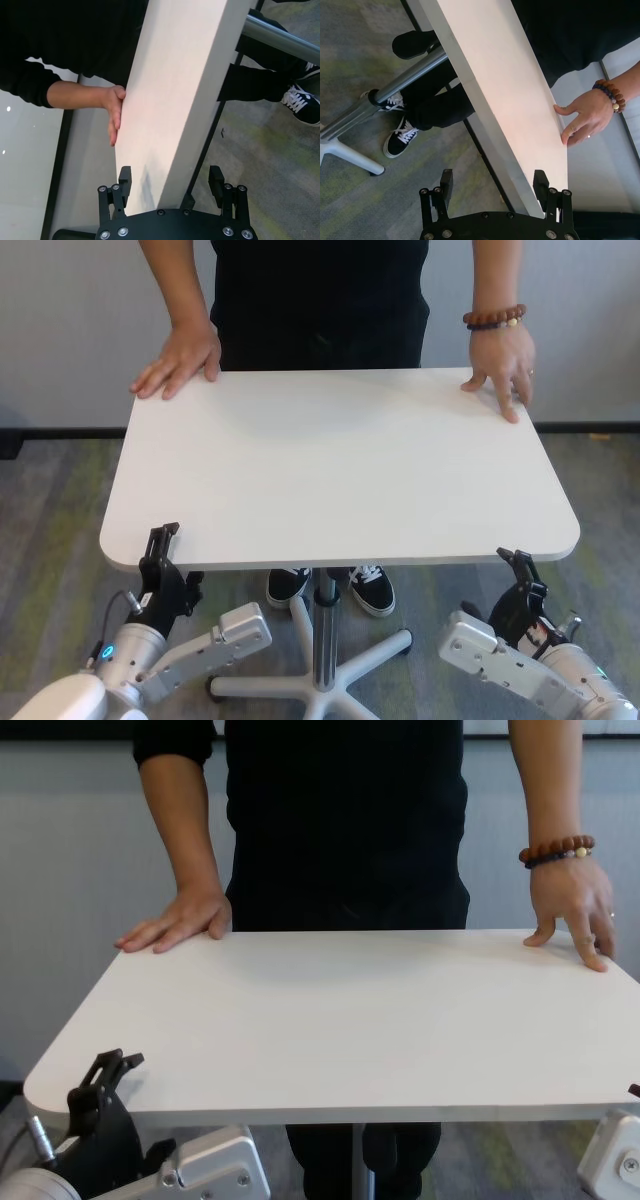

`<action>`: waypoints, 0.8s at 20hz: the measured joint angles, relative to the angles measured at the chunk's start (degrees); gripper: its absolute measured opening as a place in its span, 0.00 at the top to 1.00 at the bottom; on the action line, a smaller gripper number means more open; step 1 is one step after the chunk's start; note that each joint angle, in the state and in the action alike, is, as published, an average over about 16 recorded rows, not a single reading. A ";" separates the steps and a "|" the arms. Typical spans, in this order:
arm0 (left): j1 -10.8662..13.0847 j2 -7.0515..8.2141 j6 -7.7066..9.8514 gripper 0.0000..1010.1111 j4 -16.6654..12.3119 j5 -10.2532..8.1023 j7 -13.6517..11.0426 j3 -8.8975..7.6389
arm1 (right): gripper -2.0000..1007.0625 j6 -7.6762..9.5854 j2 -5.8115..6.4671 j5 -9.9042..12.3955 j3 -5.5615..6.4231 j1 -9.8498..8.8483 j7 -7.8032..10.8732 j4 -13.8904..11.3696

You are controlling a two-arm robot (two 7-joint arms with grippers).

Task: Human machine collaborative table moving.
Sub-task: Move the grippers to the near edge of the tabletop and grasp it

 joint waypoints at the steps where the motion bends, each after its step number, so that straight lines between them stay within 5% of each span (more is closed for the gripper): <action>1: -0.12 -0.14 -0.13 0.01 0.18 0.02 -0.10 -0.12 | 0.00 -0.09 -0.10 -0.07 0.12 -0.04 0.05 0.05; 16: -1.70 -2.12 -2.04 0.01 2.69 0.85 -0.49 -1.70 | 0.00 -1.11 -1.44 -1.18 1.96 -0.78 0.63 0.52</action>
